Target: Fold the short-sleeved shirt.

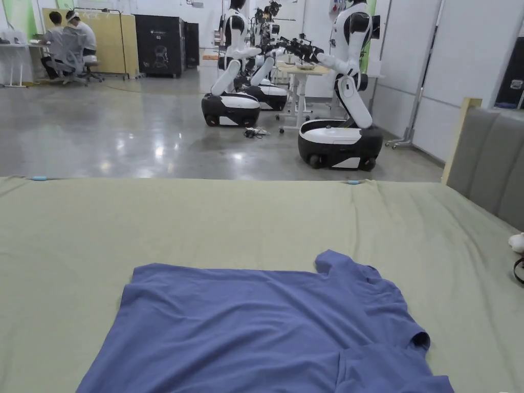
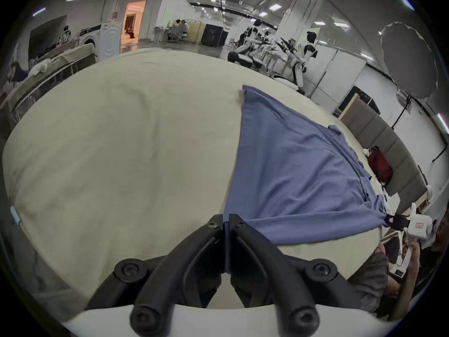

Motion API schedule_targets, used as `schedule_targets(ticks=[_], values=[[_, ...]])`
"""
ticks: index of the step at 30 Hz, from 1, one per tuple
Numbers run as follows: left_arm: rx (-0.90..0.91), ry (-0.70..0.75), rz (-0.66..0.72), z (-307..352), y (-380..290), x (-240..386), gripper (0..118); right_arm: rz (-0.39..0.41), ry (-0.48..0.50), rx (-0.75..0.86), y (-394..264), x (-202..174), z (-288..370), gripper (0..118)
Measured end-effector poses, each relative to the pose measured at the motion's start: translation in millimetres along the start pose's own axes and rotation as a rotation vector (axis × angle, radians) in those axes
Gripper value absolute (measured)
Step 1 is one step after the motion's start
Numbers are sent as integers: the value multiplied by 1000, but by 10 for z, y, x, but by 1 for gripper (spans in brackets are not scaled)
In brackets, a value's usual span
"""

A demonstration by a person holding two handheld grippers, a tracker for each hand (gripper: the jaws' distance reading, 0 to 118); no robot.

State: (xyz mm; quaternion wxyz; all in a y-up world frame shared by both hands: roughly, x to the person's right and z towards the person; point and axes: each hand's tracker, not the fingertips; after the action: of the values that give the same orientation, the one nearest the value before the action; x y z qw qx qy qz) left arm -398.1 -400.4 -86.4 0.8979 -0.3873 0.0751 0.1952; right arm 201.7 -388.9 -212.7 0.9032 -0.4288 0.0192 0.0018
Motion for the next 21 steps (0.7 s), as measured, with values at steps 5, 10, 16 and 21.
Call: schedule_targets(ticks=[5,10,16,21], values=[[60,16,-49,93,35,51,70,26,-1,7,-14,27,38,88],[116,45,-117,470,15,94,115,-67,94,146,-195,153,723,91],[182,-8,-14,879,-244,53,0,-80,339,244,-494,123,1273,2],[177,-15,-6,864,-430,39,0,-60,310,236,-725,57,1255,2]])
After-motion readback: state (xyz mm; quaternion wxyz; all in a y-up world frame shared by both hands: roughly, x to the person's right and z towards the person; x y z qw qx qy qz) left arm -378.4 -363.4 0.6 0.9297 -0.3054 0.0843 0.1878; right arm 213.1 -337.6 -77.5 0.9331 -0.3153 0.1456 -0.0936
